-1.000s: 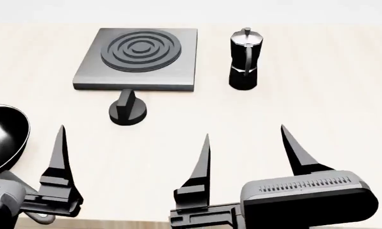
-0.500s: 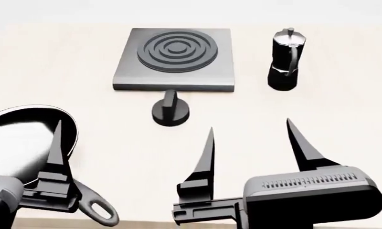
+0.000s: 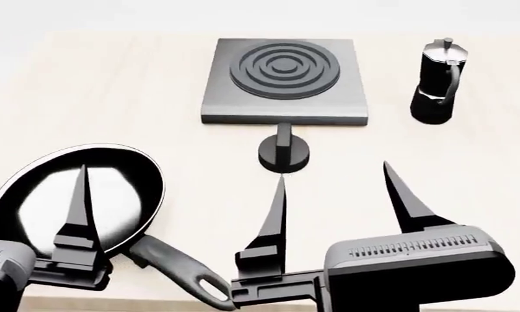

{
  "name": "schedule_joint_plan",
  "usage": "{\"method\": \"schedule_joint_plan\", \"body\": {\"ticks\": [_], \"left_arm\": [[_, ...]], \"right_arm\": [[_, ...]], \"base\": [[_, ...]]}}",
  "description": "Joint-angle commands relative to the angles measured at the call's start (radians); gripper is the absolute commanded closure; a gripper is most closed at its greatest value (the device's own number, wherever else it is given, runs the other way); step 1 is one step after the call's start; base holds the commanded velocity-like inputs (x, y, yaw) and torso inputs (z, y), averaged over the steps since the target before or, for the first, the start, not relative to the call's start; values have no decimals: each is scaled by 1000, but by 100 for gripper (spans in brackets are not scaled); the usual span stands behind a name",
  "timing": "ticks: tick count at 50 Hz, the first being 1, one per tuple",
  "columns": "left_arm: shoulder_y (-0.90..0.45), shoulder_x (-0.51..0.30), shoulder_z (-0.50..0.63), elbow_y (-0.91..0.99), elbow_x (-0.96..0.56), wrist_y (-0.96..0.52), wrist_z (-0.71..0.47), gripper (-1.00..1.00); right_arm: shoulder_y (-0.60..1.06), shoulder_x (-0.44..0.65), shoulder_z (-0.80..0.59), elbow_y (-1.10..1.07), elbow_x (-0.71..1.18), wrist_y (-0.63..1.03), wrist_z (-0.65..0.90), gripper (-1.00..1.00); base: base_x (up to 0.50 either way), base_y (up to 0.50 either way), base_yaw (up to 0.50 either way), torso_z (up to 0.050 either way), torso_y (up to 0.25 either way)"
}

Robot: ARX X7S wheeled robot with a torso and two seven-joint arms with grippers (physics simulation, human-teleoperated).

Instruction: Turn on the stove.

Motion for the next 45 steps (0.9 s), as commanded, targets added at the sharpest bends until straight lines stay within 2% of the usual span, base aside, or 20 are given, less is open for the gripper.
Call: {"method": "schedule_joint_plan", "body": {"ticks": [1,25,45], "left_arm": [[9,-7,12,0,-4,10,-10,-100],[2,-21,21,-2,-20,8,-25,-100],[0,-33,29,-6,-26,11,-41,-100]], "right_arm": [[-4,14,-14,1,-4,-2,10,-100],[4,22,-24,8,12,0,19,-100],[5,30,-27,13,22,-1,30,-100]], "base": [[0,0,0,0,0],[0,24,0,0,0],[188,0,0,0,0]]}}
